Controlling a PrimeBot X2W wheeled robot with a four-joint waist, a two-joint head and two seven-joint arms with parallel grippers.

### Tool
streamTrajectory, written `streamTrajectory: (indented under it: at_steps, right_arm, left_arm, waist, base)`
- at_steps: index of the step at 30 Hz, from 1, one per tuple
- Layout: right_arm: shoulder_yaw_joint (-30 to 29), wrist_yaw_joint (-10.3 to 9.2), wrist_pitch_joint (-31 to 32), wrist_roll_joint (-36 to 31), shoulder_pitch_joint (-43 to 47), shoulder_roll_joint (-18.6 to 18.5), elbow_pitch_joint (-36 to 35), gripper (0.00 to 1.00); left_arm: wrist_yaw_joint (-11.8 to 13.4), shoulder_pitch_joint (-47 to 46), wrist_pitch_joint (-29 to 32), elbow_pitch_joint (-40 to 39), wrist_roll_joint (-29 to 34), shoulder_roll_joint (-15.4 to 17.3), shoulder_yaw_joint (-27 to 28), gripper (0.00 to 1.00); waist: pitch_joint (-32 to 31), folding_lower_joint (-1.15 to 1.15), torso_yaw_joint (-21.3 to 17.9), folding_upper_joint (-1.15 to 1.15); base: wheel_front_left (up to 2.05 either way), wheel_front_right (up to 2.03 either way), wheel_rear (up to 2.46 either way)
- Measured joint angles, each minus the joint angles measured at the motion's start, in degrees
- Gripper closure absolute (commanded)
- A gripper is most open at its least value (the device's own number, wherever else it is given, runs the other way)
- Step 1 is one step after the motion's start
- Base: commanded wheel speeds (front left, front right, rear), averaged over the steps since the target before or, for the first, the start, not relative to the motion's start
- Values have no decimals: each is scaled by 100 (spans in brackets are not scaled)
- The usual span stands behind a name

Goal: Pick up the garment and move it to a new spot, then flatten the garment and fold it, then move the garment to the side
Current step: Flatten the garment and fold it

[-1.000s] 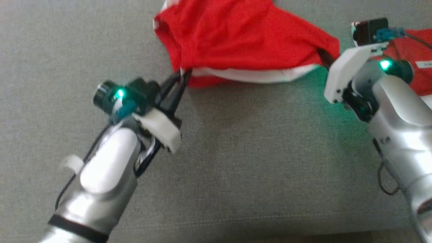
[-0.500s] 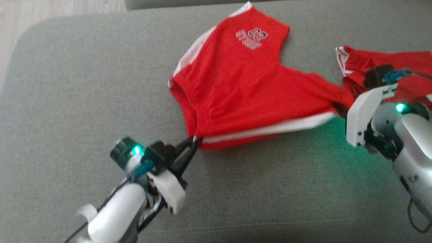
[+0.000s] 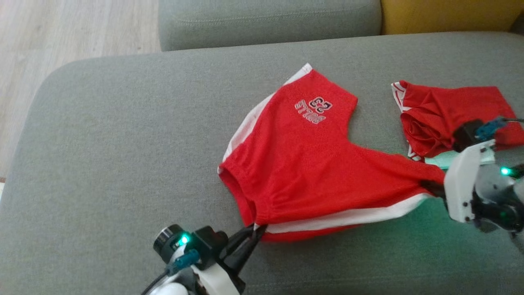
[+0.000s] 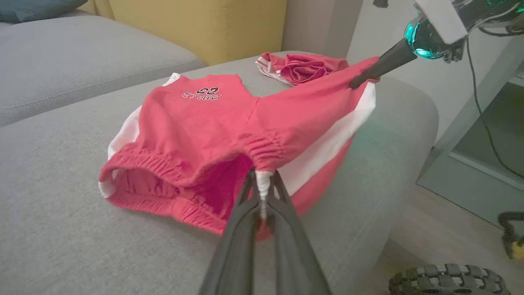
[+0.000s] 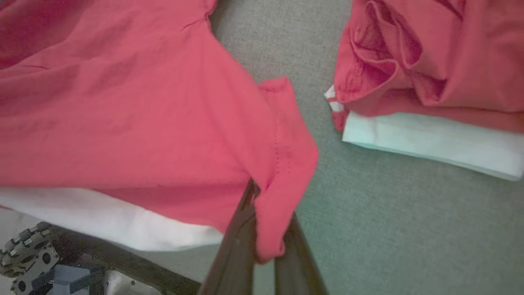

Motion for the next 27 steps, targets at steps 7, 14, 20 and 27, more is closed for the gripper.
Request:
streamTrajectory:
  at_steps: [7, 14, 20, 27]
  right_arm:
    - [-734, 0, 348, -221, 170, -10, -472, 100]
    - [-1496, 0, 778, -677, 164, 379, -647, 100]
    - [-1863, 0, 1203, -1028, -27, 708, -705, 100]
    - [-2038, 0, 1630, -1447, -814, 954, -515, 100]
  left_arm:
    - [101, 41, 91, -325, -56, 0, 26, 100]
    - [162, -255, 101, -346, -107, -37, 97, 100]
    - [200, -533, 67, -237, -167, -154, 204, 100]
    - [192, -894, -33, 64, -167, -345, 234, 100]
  waist:
    - [83, 0, 59, 0]
    - [272, 0, 223, 0]
    - [463, 0, 368, 0]
    - [753, 0, 579, 0]
  base:
    - [0, 0, 0]
    - [0, 0, 0]
    - [0, 0, 0]
    - [0, 0, 0]
